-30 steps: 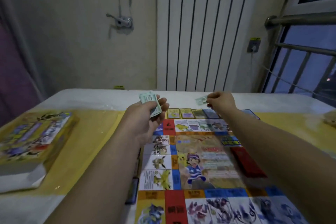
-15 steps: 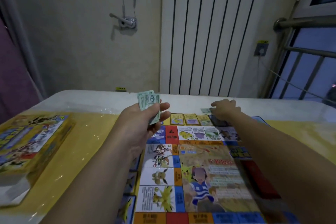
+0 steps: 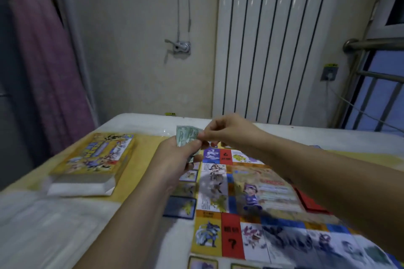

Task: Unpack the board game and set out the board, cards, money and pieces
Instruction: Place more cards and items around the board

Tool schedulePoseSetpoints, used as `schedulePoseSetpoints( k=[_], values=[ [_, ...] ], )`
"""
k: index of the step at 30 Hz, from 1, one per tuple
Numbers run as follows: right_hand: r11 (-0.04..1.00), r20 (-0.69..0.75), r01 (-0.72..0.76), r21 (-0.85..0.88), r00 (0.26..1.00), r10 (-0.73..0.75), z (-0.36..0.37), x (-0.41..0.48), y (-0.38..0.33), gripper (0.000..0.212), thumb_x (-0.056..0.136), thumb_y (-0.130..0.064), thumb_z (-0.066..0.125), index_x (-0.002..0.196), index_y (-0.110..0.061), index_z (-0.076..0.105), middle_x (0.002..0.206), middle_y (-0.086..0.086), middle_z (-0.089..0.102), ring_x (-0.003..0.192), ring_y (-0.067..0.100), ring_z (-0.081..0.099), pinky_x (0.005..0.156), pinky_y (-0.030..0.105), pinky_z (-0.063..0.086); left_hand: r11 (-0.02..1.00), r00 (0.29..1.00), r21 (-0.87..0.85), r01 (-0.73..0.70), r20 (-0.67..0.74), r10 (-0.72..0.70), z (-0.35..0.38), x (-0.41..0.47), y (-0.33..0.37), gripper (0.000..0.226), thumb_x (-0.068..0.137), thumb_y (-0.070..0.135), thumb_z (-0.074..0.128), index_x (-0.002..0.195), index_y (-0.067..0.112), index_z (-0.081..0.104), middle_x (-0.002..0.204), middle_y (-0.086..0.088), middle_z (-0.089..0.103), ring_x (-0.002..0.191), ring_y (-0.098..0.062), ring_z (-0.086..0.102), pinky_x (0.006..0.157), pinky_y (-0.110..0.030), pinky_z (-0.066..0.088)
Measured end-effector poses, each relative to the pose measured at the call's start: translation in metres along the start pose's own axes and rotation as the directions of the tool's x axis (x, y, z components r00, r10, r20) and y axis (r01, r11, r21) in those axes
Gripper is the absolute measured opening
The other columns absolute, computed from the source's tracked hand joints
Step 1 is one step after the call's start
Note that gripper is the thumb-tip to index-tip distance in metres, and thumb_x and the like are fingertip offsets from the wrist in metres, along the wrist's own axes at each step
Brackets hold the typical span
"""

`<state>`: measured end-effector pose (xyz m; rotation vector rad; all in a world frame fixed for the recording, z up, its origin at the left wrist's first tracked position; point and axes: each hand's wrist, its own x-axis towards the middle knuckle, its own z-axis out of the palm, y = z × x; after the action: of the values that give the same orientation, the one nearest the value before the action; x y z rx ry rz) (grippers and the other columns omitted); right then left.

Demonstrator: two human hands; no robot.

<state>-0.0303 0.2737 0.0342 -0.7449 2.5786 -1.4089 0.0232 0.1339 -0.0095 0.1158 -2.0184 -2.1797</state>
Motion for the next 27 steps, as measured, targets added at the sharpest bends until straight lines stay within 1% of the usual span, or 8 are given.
schedulePoseSetpoints(
  k=[6,10,13,16,20,22,25,27],
  values=[
    [0.999,0.071,-0.005,-0.043,0.997,0.008,0.05,-0.002,-0.02,0.019,0.087,-0.025,0.066,0.09,-0.007,0.072,0.076,0.0,0.066,0.065,0.004,0.055,0.058,0.015,0.042,1.0,0.98,-0.025,-0.018,-0.198,0.013,-0.053,-0.03,-0.02,0.007,0.091,0.021,0.06,0.092,0.015,0.062,0.07,0.004,0.065,0.046,-0.002,0.052,0.046,-0.019,0.038],
    [0.988,0.003,-0.118,-0.102,0.993,0.118,0.068,0.015,-0.007,0.022,0.089,-0.024,0.064,0.094,-0.004,0.071,0.082,0.003,0.065,0.066,0.008,0.052,0.056,0.019,0.041,0.985,0.878,-0.078,-0.153,-0.468,0.1,-0.081,-0.035,-0.033,0.013,0.095,0.015,0.053,0.092,0.005,0.059,0.076,0.0,0.065,0.039,0.001,0.047,0.04,-0.013,0.036],
    [0.968,0.023,-0.193,-0.163,0.98,0.199,0.086,0.026,0.007,0.018,0.088,-0.021,0.066,0.092,-0.004,0.071,0.086,0.005,0.066,0.067,0.01,0.053,0.051,0.016,0.042,0.971,0.82,-0.126,-0.205,-0.564,0.1,-0.09,-0.033,-0.036,0.015,0.096,0.019,0.052,0.091,0.005,0.058,0.074,0.001,0.065,0.041,0.001,0.049,0.041,-0.014,0.038],
    [0.956,0.016,-0.184,-0.23,0.981,0.193,0.109,0.039,0.018,0.019,0.086,-0.018,0.069,0.098,-0.003,0.071,0.083,0.005,0.064,0.064,0.009,0.052,0.048,0.016,0.04,0.954,0.802,-0.193,-0.228,-0.593,0.071,-0.093,-0.028,-0.032,0.015,0.097,0.021,0.049,0.085,0.013,0.055,0.071,0.004,0.064,0.042,0.002,0.052,0.042,-0.013,0.039],
    [0.894,-0.04,-0.175,-0.412,0.984,0.175,0.134,0.059,0.034,0.017,0.081,-0.028,0.073,0.093,-0.019,0.063,0.099,0.002,0.062,0.093,0.019,0.058,0.078,0.031,0.048,0.917,0.815,-0.337,-0.216,-0.58,-0.021,-0.094,-0.028,-0.031,0.014,0.097,0.017,0.046,0.085,0.018,0.053,0.067,0.006,0.064,0.042,0.0,0.052,0.046,-0.018,0.038],
    [0.825,-0.055,-0.164,-0.54,0.986,0.16,0.142,0.06,0.037,0.02,0.082,-0.035,0.07,0.095,-0.025,0.058,0.105,-0.001,0.062,0.102,0.021,0.056,0.094,0.042,0.043,0.901,0.822,-0.381,-0.21,-0.567,-0.048,-0.094,-0.029,-0.03,0.016,0.095,0.01,0.042,0.09,0.019,0.055,0.066,0.006,0.064,0.042,-0.001,0.053,0.048,-0.019,0.038],
    [0.752,-0.088,-0.109,-0.65,0.994,0.068,0.141,0.055,0.033,0.026,0.084,-0.038,0.066,0.104,-0.025,0.058,0.099,-0.004,0.06,0.1,0.019,0.054,0.092,0.039,0.035,0.882,0.847,-0.434,-0.185,-0.525,-0.081,-0.094,-0.03,-0.029,0.022,0.093,0.006,0.037,0.091,0.02,0.054,0.066,0.004,0.063,0.041,-0.003,0.052,0.048,-0.019,0.037],
    [0.813,-0.12,-0.078,-0.577,0.993,0.01,0.13,0.046,0.023,0.024,0.085,-0.035,0.066,0.105,-0.024,0.059,0.089,-0.005,0.057,0.091,0.018,0.056,0.087,0.038,0.04,0.888,0.871,-0.436,-0.146,-0.483,-0.094,-0.09,-0.032,-0.028,0.022,0.093,0.004,0.036,0.092,0.016,0.054,0.067,0.001,0.061,0.04,-0.003,0.051,0.046,-0.018,0.037]
  ],
)
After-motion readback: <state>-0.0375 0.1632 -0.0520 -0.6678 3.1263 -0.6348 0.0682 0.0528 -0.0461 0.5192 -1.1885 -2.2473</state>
